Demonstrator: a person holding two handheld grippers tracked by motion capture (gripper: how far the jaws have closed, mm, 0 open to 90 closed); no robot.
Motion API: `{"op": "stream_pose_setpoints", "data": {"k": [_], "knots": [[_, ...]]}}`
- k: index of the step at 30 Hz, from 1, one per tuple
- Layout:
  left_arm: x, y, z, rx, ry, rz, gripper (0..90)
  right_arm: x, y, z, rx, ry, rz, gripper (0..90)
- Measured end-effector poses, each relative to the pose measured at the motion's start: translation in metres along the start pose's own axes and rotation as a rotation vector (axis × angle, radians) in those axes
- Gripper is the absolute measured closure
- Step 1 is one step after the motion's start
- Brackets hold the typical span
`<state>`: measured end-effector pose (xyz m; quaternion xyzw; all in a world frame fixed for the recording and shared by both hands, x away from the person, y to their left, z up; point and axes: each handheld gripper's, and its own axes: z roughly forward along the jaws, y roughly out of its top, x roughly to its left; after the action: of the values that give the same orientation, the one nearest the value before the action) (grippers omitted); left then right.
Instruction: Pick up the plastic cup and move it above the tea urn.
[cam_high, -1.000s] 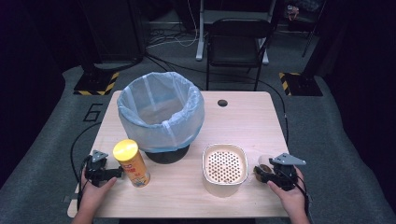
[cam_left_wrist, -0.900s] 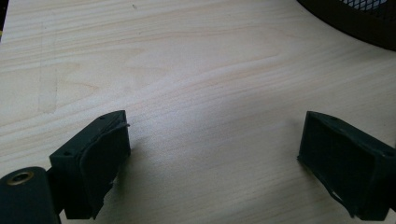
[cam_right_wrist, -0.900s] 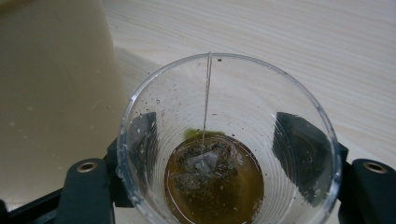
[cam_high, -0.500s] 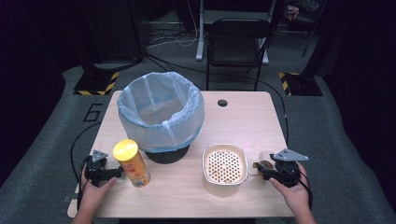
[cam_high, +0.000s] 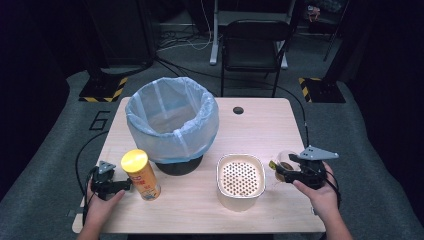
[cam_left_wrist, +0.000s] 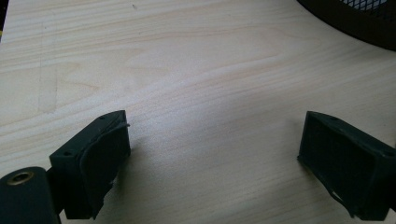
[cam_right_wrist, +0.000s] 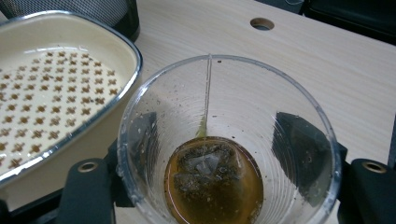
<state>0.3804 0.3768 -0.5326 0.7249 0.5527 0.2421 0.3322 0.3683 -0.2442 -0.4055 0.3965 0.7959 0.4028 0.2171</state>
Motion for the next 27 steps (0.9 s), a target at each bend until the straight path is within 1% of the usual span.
{"op": "stream_pose_setpoints", "data": {"k": [3, 6, 8, 13, 15, 16, 18, 19, 22, 24, 27], "knots": [[0.0, 0.0, 0.0, 0.0, 0.001, 0.001, 8.5, 0.002, 0.012, -0.002, 0.005, 0.002, -0.041, 31.6], [0.0, 0.0, 0.0, 0.0, 0.0, 0.0, 8.5, 0.003, 0.023, -0.004, 0.006, 0.006, -0.065, 31.6], [0.0, 0.0, 0.0, 0.0, 0.0, 0.0, 8.5, 0.005, 0.031, -0.005, -0.003, 0.014, -0.063, 31.6], [0.0, 0.0, 0.0, 0.0, 0.001, 0.001, 8.5, 0.005, 0.046, -0.005, -0.013, 0.045, -0.076, 31.5], [0.0, 0.0, 0.0, 0.0, 0.0, 0.0, 8.5, 0.006, 0.051, -0.005, -0.018, 0.047, -0.073, 31.5], [0.0, 0.0, 0.0, 0.0, 0.0, 0.0, 8.5, 0.006, 0.054, -0.005, -0.02, 0.055, -0.091, 31.6], [0.0, 0.0, 0.0, 0.0, 0.0, 0.0, 8.5, 0.007, 0.059, -0.004, -0.021, 0.064, -0.101, 31.6], [0.0, 0.0, 0.0, 0.0, 0.0, 0.0, 8.5, 0.007, 0.061, -0.004, -0.022, 0.069, -0.117, 31.6], [0.0, 0.0, 0.0, 0.0, 0.0, 0.0, 8.5, 0.01, 0.068, -0.003, -0.006, 0.075, -0.152, 31.7], [0.0, 0.0, 0.0, 0.0, 0.0, 0.0, 8.5, 0.011, 0.073, -0.001, -0.006, 0.082, -0.178, 31.7], [0.0, 0.0, 0.0, 0.0, 0.0, 0.0, 8.5, 0.014, 0.079, -0.001, -0.011, 0.09, -0.2, 31.8]]}}
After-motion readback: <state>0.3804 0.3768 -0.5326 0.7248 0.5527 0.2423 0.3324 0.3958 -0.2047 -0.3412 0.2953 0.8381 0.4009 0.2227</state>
